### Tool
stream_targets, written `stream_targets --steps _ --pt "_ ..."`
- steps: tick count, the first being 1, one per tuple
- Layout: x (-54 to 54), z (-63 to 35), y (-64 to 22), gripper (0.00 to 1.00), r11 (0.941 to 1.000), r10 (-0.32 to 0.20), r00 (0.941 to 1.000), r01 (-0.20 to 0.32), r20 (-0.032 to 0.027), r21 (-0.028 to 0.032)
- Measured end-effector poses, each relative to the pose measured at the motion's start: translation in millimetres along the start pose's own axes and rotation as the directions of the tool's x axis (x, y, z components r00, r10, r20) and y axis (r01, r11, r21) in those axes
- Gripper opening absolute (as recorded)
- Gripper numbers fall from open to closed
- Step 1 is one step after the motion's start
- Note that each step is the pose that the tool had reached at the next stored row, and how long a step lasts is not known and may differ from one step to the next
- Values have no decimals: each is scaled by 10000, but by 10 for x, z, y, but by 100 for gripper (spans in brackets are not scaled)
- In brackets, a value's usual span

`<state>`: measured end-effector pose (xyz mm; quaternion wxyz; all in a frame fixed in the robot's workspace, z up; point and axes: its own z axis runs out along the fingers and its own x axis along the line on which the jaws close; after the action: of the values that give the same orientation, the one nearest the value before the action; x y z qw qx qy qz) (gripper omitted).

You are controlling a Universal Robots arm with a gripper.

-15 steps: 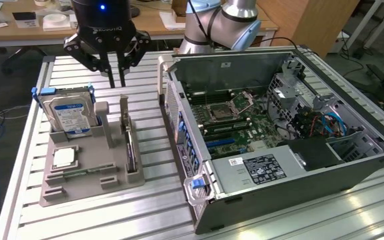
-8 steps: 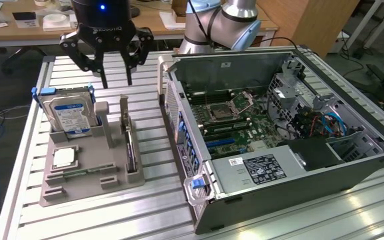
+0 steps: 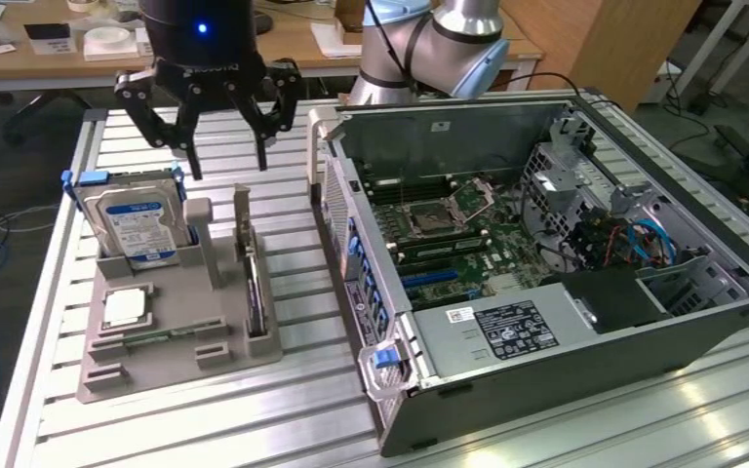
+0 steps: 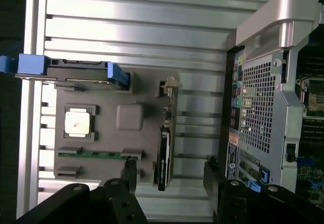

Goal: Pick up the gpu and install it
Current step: 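Pick up the gpu and move the gpu toward the slot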

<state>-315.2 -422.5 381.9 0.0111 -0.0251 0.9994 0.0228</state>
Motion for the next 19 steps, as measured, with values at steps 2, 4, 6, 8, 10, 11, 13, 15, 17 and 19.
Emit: stream_targets --steps 2,4,6,8,10,11,13,15,17,19 --pt "2 37 -32 65 10000 0 10000 0 -2 -1" --pt "4 71 -57 65 10000 1 10000 -1 -5 -1" --pt "6 103 -92 65 10000 0 10000 0 -6 0" --pt "8 140 -102 72 10000 1 10000 -1 -4 0" --pt "9 176 -104 78 10000 2 10000 -2 -4 4" --pt "9 193 -105 78 10000 5 10000 -5 -5 10" --pt "9 224 -107 78 10000 18 10000 -18 -6 30" --pt "10 254 -108 78 10000 34 10000 -34 -6 59" --pt "11 290 -108 78 10000 44 10000 -44 -6 71" --pt "12 325 -110 78 10000 45 10000 -45 -6 71"
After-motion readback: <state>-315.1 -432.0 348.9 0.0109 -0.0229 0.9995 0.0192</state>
